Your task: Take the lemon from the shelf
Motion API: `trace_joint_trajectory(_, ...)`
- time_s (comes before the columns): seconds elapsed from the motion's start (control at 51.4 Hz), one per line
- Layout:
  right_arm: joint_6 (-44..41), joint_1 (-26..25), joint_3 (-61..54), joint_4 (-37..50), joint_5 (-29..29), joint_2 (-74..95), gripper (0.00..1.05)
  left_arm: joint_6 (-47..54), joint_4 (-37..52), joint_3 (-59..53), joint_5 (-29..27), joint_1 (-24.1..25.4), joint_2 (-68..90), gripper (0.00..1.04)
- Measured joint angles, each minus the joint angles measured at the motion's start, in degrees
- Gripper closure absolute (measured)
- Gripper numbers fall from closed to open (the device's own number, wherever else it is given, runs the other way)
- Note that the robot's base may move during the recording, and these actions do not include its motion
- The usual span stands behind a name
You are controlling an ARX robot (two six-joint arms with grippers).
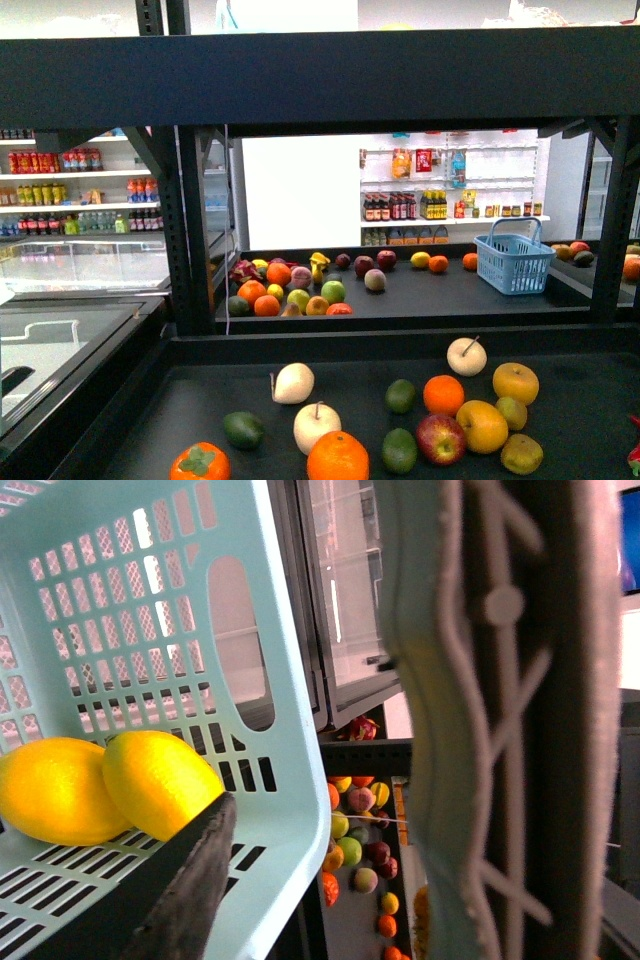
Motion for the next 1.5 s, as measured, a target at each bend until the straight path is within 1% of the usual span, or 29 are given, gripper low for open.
trace_joint_trajectory(0.039,0.00,0.00,0.00,0.00,0.00,0.00,0.08,1.09,-0.70,0.00,0.28,0.02,-0.02,0.17)
trace_joint_trajectory(0.117,0.00,0.00,0.00,0.00,0.00,0.00,0.08,2.78,-1.66,0.00,0.96,0.00,-0.28,0.06)
trace_joint_trajectory(0.195,0.00,0.00,0.00,0.00,0.00,0.00,0.08,4.55,-2.51,-0.13,1.31,0.00,-1.38,0.09)
trace_joint_trajectory(0.467,0.00,0.00,0.00,0.00,0.00,0.00,0.08,10.93,-7.21,-1.09,1.51,0.39,-8.85,0.08)
trace_joint_trajectory(0.701,0.00,0.00,0.00,0.00,0.00,0.00,0.08,17.79,-15.61,-4.68,0.42,0.28,-16.72,0.08)
trace_joint_trajectory(0.798,0.00,0.00,0.00,0.00,0.00,0.00,0.08,23.37,-19.71,-8.17,-0.76,-0.46,-24.52,0.08)
trace_joint_trajectory(0.993,0.00,0.00,0.00,0.00,0.00,0.00,0.08,32.39,-27.15,-13.75,-3.76,-4.13,-37.90,0.08)
trace_joint_trajectory(1.149,0.00,0.00,0.00,0.00,0.00,0.00,0.08,40.54,-28.81,-19.89,-6.62,-10.51,-48.87,0.08)
trace_joint_trajectory(1.246,0.00,0.00,0.00,0.00,0.00,0.00,0.08,48.02,-27.30,-24.65,-10.75,-14.84,-57.33,0.08)
trace_joint_trajectory(1.265,0.00,0.00,0.00,0.00,0.00,0.00,0.08,50.47,-26.93,-26.10,-10.64,-15.69,-59.84,0.09)
trace_joint_trajectory(1.324,0.00,0.00,0.00,0.00,0.00,0.00,0.08,56.76,-22.86,-30.12,-3.72,-16.04,-64.52,0.18)
trace_joint_trajectory(1.343,0.00,0.00,0.00,0.00,0.00,0.00,0.08,59.08,-22.25,-31.69,-2.51,-16.76,-66.45,0.21)
trace_joint_trajectory(1.382,0.00,0.00,0.00,0.00,0.00,0.00,0.08,62.90,-22.34,-35.43,-3.80,-19.93,-70.99,0.29)
trace_joint_trajectory(1.441,0.00,0.00,0.00,0.00,0.00,0.00,0.08,66.71,-23.71,-40.15,-3.82,-22.91,-76.72,0.39)
trace_joint_trajectory(1.499,0.00,0.00,0.00,0.00,0.00,0.00,0.08,68.67,-26.99,-44.28,-3.87,-23.67,-82.75,0.50)
